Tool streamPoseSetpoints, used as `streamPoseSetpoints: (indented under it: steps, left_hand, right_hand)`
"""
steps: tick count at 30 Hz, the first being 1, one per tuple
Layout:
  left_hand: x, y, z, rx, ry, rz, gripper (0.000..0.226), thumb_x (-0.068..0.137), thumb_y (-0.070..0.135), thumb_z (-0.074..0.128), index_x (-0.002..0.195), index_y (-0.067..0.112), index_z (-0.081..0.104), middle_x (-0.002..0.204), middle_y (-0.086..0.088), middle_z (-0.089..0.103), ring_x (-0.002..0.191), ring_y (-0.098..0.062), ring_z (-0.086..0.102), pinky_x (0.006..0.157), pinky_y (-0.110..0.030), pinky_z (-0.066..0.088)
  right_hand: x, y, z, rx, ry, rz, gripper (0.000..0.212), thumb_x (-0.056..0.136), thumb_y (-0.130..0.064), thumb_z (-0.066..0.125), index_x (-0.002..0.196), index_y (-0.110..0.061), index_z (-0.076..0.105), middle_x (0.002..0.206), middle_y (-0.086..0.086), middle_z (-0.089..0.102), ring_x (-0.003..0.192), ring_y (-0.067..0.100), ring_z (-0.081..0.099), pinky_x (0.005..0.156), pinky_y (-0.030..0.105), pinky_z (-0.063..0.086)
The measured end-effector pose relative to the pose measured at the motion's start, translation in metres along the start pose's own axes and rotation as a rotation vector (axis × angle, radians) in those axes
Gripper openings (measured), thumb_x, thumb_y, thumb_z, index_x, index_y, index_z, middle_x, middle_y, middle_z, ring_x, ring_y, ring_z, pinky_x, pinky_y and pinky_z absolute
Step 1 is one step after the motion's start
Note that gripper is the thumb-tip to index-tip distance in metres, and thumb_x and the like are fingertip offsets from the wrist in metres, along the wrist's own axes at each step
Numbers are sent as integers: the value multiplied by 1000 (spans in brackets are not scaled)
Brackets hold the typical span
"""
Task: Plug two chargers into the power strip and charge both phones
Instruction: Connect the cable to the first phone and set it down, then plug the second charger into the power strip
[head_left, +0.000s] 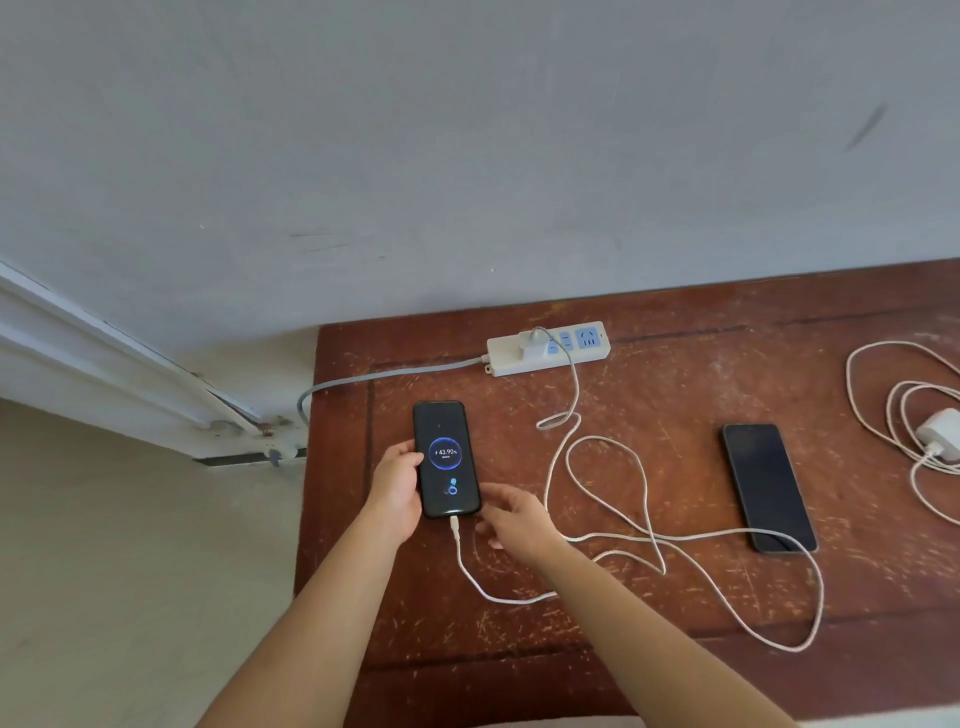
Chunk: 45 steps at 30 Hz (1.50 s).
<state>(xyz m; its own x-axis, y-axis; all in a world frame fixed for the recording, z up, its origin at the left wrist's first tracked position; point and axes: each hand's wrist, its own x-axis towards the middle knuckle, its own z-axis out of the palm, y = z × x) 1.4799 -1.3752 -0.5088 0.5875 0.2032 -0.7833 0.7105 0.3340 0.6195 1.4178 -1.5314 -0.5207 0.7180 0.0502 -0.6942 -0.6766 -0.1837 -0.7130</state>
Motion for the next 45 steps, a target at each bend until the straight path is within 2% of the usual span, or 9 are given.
streamPoseSetpoints:
  steps: [8, 11, 15, 19, 25, 30, 34, 37, 45]
  left_hand:
    - [24, 6, -4, 207, -9, 55, 26, 102, 15, 42, 120, 15, 61, 104, -3, 69, 91, -18, 67, 71, -34, 52]
    - [29, 3, -6, 340, 4, 40, 39, 103, 35, 44, 133, 14, 57, 125, -7, 63, 111, -22, 63, 94, -39, 51]
    - [27, 1, -9, 416, -8, 48, 46, 102, 44, 42, 138, 18, 54, 138, -7, 56, 122, -23, 56, 100, -39, 46]
    - [22, 1, -14, 421, -23, 54, 51, 103, 45, 40, 146, 19, 44, 149, -4, 49, 134, -23, 46, 109, -41, 38]
    - [5, 7, -25, 434, -46, 145, 41, 105, 40, 38, 138, 17, 49, 140, -6, 54, 114, -16, 54, 100, -38, 43]
    - [-11, 32, -14, 686, -21, 472, 45, 105, 39, 37, 139, 13, 51, 136, -6, 57, 118, -16, 50, 94, -31, 36]
    - [-36, 41, 27, 1047, -59, 900, 45, 105, 35, 38, 133, 5, 57, 131, -11, 62, 128, -29, 51, 104, -42, 41]
    - [-61, 30, 71, 1212, -169, 1021, 43, 104, 37, 39, 135, 10, 55, 138, -12, 57, 128, -29, 50, 104, -51, 44]
    - [-143, -53, 197, 1324, -267, 1088, 51, 104, 44, 37, 143, 14, 48, 149, -10, 48, 139, -28, 40, 111, -53, 37]
  right_hand:
    - [24, 0, 11, -47, 7, 40, 47, 92, 5, 47, 132, -17, 61, 88, -10, 66, 77, 12, 60, 65, 25, 48]
    - [25, -2, 13, -76, 14, 47, 49, 92, 3, 46, 133, -18, 62, 94, -13, 65, 79, 11, 62, 64, 22, 50]
    - [27, -1, 18, -112, 49, 50, 47, 92, 1, 48, 132, -19, 64, 100, -12, 65, 76, 7, 62, 60, 18, 51]
    - [31, -2, 20, -109, 66, 55, 46, 92, 0, 49, 131, -17, 65, 104, -8, 67, 82, 11, 64, 75, 31, 56]
    - [16, -20, 7, -126, 63, 1, 46, 95, -9, 51, 140, -17, 57, 109, -6, 67, 92, 16, 63, 89, 40, 56]
    - [-16, -47, -40, -135, 257, -237, 41, 100, -24, 54, 142, -26, 55, 131, -3, 65, 65, -3, 59, 57, 14, 48]
    - [-53, -43, -101, -399, 580, -417, 39, 104, -36, 47, 139, -23, 57, 139, 1, 60, 112, 14, 61, 92, 31, 51]
    - [-78, -16, -154, -669, 721, -385, 50, 105, -46, 38, 149, -23, 46, 159, 4, 40, 143, 26, 38, 114, 45, 34]
    - [-140, 79, -296, -784, 853, -212, 86, 90, -77, 22, 160, -26, 17, 169, 16, 2, 155, 34, -7, 122, 53, -4]
